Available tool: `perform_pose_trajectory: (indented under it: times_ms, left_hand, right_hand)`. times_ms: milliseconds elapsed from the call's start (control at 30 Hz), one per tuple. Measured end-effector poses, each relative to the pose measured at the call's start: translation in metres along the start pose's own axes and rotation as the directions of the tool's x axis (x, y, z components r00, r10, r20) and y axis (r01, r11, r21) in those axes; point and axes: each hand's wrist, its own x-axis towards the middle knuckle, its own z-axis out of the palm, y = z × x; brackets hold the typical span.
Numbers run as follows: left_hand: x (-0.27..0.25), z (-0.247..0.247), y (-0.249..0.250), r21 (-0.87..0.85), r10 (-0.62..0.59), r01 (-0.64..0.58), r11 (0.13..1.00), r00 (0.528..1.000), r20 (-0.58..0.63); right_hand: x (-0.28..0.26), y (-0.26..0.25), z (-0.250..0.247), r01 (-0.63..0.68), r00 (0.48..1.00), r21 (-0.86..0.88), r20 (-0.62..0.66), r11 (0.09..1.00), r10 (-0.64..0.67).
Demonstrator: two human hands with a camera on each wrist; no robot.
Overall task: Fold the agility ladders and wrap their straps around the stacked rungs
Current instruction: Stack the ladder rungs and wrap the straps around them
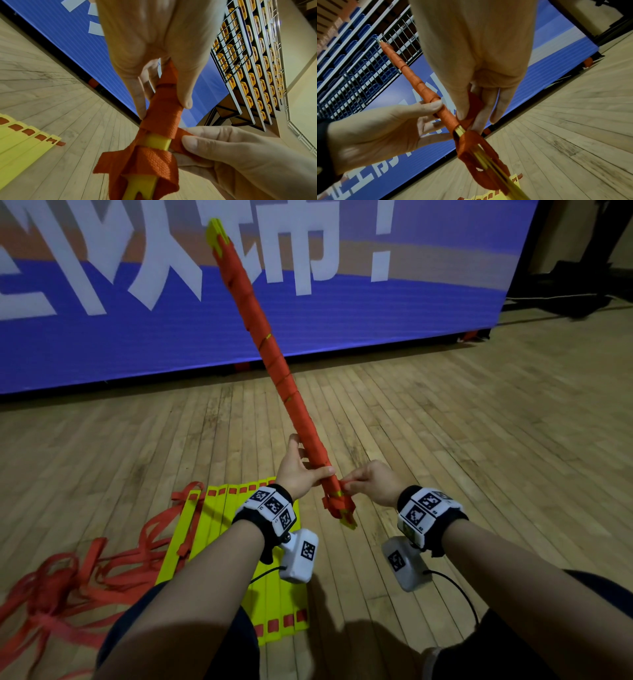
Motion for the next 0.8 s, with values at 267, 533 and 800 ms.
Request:
perform_pose_trajectory:
  times_ms: [267,533,800]
  left_hand:
    - [0.0,-0.003,0.0,0.02,0.011,-0.009,1.0,0.997,-0.081]
    - [-0.001,-0.005,0.002,0.109,0.062,-0.048,0.993,0.99,-0.128]
    - [0.001,-0.004,0.002,0.035,0.022,-0.018,0.999,0.991,-0.13]
  right_hand:
    - [0.0,-0.001,0.009,0.063,0.994,-0.026,-0.093,0.998,-0.065]
    - [0.003,0.002,0.011,-0.023,0.996,0.082,-0.09,0.996,0.03]
    - [0.002,0.007,0.0,0.009,1.0,0.23,-0.028,0.973,-0.002]
